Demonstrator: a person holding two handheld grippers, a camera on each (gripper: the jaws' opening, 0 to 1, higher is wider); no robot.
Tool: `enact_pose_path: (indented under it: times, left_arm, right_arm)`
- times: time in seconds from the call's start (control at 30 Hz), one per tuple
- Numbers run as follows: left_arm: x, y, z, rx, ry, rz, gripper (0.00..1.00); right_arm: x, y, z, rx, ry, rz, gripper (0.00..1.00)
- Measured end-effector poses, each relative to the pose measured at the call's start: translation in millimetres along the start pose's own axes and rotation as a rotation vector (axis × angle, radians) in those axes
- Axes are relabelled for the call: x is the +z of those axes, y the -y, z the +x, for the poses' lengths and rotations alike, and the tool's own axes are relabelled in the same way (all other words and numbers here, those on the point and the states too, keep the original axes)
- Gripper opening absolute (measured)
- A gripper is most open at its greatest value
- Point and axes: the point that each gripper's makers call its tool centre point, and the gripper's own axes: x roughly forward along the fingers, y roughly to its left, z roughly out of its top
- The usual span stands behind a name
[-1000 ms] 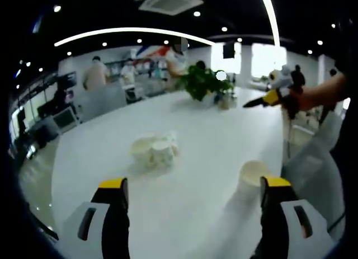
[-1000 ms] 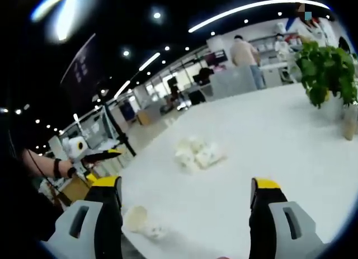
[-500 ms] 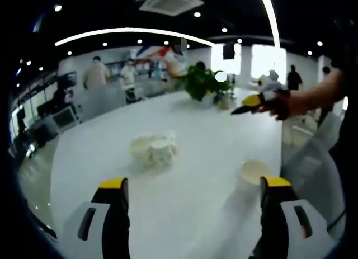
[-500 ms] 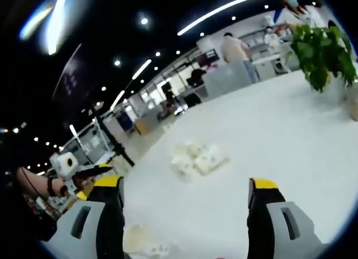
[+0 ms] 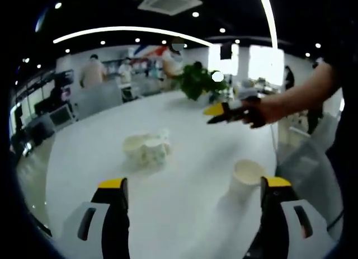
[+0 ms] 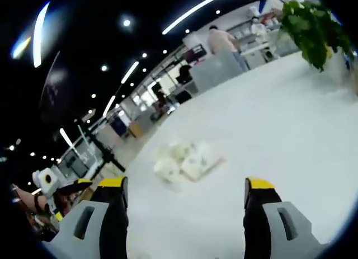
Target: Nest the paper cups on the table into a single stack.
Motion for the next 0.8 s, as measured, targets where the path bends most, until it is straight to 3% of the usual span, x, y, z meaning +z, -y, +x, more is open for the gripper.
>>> enact_pose_path:
  times: [0.53,0.8]
  left_arm:
    - [-5.8,-8.6,-5.5,0.031,-0.009,-0.027,0.99]
    - [-7.5,-17.7,-11.4,0.066,-0.009,-0.048,0.98]
  right_arm:
    - [27.4,33.4,55.7,0.07,-0.14,-0.249,0.78]
    - [23.9,39.1,80.9,0.124,-0.197,-0.274,0.69]
